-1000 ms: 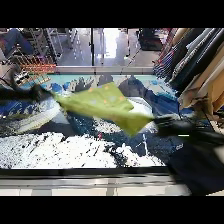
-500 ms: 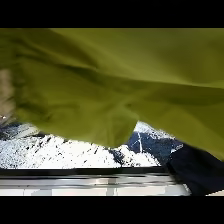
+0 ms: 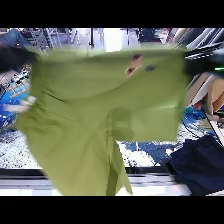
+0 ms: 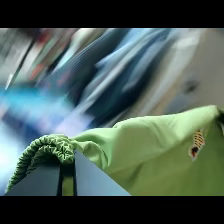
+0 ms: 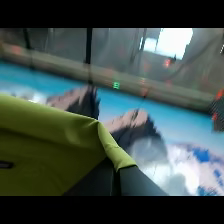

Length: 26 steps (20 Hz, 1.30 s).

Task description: Fold the clothes and pants, and hang the long-sleeved shirts on hangers.

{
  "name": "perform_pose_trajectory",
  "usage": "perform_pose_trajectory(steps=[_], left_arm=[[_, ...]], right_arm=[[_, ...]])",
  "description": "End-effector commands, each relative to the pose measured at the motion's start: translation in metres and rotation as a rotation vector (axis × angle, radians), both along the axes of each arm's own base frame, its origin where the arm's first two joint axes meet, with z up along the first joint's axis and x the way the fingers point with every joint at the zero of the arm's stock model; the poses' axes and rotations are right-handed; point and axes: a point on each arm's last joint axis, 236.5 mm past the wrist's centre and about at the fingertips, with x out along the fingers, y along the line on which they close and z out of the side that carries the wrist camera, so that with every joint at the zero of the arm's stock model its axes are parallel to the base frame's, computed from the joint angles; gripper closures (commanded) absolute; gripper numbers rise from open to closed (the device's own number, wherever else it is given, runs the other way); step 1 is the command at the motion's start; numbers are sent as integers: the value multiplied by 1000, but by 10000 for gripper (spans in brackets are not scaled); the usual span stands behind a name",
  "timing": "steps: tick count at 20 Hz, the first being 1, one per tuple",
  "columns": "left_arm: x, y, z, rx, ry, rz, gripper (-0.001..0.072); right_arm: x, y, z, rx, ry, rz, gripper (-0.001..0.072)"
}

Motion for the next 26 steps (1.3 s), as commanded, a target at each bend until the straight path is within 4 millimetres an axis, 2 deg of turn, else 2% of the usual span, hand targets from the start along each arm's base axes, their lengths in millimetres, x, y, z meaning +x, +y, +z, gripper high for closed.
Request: perform_pose_trajectory(steps=[1, 3, 5, 7, 8, 10, 13, 16, 18, 20, 22, 23, 25, 26], left_arm=[[80, 19, -179, 25, 326, 96, 689], [122, 28, -245, -36, 400, 180, 689], [147, 27, -287, -87, 435, 217, 689], [159, 23, -303, -115, 455, 212, 690], [164, 23, -302, -114, 447, 212, 689], [169, 29, -287, -116, 416, 211, 690], [158, 32, -269, -120, 421, 132, 690], [124, 42, -262, -126, 490, -8, 690], [95, 52, -265, -119, 545, -104, 690], [65, 64, -282, -42, 622, -182, 690], [33, 80, -315, 104, 743, -225, 690], [18, 89, -333, 189, 808, -238, 689], [-6, 103, -356, 307, 907, -273, 689], [-15, 107, -362, 341, 942, -288, 689]], right_arm=[[94, 9, -143, -2, 249, -11, 707], [127, 11, -195, 7, 297, -25, 707], [139, 14, -222, 16, 329, -27, 707], [135, 17, -224, 26, 349, -18, 706], [130, 17, -219, 22, 359, -10, 706], [110, 22, -209, 28, 399, 19, 706], [55, 49, -203, 61, 550, 149, 706], [-7, 75, -206, 34, 723, 274, 706], [-56, 93, -216, -7, 858, 353, 706], [-104, 122, -227, -22, 958, 467, 706], [-152, 152, -252, -32, 1074, 577, 706], [-176, 165, -272, -52, 1141, 619, 706], [-223, 179, -318, -108, 1269, 665, 706], [-248, 179, -339, -142, 1339, 680, 706]])
